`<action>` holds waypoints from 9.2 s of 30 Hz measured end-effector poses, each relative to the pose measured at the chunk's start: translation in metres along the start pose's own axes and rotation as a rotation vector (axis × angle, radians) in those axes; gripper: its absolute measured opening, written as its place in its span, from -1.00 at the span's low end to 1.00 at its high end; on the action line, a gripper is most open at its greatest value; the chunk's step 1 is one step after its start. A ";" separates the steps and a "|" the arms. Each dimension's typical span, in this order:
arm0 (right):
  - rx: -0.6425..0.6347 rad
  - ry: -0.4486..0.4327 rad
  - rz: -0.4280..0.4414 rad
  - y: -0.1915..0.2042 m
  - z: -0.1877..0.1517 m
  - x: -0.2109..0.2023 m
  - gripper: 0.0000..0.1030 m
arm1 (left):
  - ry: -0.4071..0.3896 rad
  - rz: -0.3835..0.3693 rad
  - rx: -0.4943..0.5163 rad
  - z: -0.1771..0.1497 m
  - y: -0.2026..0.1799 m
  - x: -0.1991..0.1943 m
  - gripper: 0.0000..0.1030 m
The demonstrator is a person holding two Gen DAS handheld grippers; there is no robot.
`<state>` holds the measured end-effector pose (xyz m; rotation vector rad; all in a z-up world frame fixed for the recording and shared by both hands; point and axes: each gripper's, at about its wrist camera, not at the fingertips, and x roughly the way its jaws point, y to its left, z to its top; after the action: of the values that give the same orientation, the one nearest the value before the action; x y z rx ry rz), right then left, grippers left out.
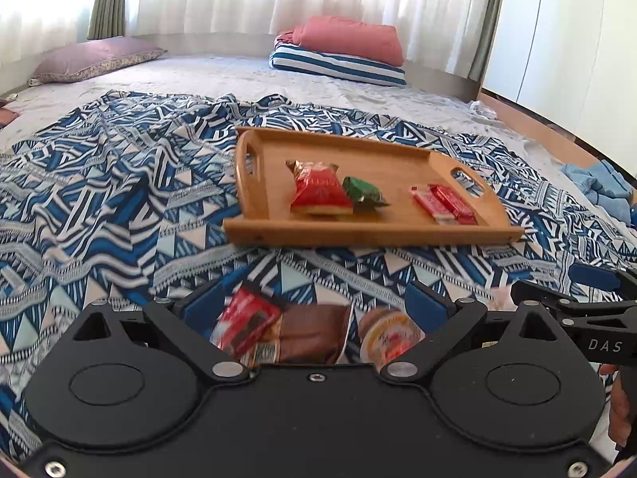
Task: Organize snacks
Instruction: 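Open the left gripper to drop the red chip bag onto the tray, then grasp a red bar with the left gripper while the right gripper grasps a white-red packet, then carry the red bar and white-red packet over the wooden tray with both tools, then open both grippers to drop the bar and packet onto the tray, then move both tools back over the snack pile, then grasp the brown chocolate bar with the left gripper while the right gripper grasps a gold bar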
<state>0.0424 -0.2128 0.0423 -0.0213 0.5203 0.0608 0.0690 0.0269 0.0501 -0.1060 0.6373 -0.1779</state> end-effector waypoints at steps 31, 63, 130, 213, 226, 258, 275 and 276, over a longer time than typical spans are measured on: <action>0.009 0.068 -0.027 0.011 -0.057 -0.015 1.00 | -0.003 0.130 0.028 -0.040 0.027 -0.026 0.40; 0.131 0.017 -0.014 0.016 -0.053 -0.011 0.11 | 0.066 0.097 -0.042 -0.045 0.036 -0.010 -0.47; 0.149 0.048 -0.023 -0.089 0.089 0.142 -0.40 | 0.007 0.116 -0.170 0.114 0.016 0.145 -0.66; -0.052 -0.025 0.022 0.021 -0.046 -0.022 1.00 | 0.032 0.045 0.081 -0.027 -0.003 0.008 0.82; -0.096 -0.008 0.007 0.047 -0.067 -0.018 1.00 | 0.042 0.055 0.012 -0.032 0.009 0.018 0.83; -0.053 -0.028 -0.031 0.045 -0.058 0.003 0.20 | -0.004 0.081 -0.012 -0.027 0.011 0.030 0.48; -0.055 -0.035 -0.013 0.051 -0.057 0.011 0.18 | 0.000 0.080 0.004 -0.029 0.003 0.038 0.34; -0.054 -0.034 -0.012 0.051 -0.056 0.012 0.18 | -0.001 0.080 0.014 -0.030 0.002 0.037 0.32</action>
<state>0.0213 -0.1634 -0.0127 -0.0762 0.4840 0.0634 0.0808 0.0200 0.0045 -0.0670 0.6381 -0.1051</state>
